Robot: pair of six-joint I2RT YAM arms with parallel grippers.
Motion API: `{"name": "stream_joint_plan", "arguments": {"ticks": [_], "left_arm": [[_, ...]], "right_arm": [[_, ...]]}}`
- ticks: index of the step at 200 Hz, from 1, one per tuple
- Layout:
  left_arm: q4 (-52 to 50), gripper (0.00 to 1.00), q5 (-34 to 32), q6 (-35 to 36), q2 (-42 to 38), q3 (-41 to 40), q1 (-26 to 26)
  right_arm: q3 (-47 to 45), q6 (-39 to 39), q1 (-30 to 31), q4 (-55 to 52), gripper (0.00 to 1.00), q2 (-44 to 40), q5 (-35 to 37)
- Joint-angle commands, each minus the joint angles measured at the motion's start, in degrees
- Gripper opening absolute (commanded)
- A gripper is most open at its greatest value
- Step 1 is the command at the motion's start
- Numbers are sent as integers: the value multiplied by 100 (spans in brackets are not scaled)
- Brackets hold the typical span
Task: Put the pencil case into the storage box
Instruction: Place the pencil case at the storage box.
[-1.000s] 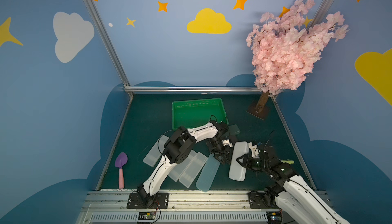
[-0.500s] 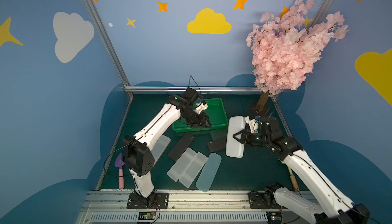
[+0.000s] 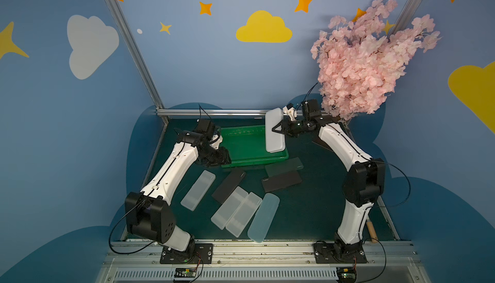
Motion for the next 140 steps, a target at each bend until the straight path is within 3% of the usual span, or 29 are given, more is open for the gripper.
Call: {"name": "stream_joint_plan", "arguments": {"ticks": [1,95,140], "left_arm": [[111,61,-64,7,-299,-119,88],[66,61,-128,86,-474,-297,262],[1,61,-159,100,-519,-360,313]], "right_arm": [[502,-32,44,-210,10,384,-270],[2109,-36,108,-771,11,2266,37],[2497,-85,64,-844,14,2762,286]]}}
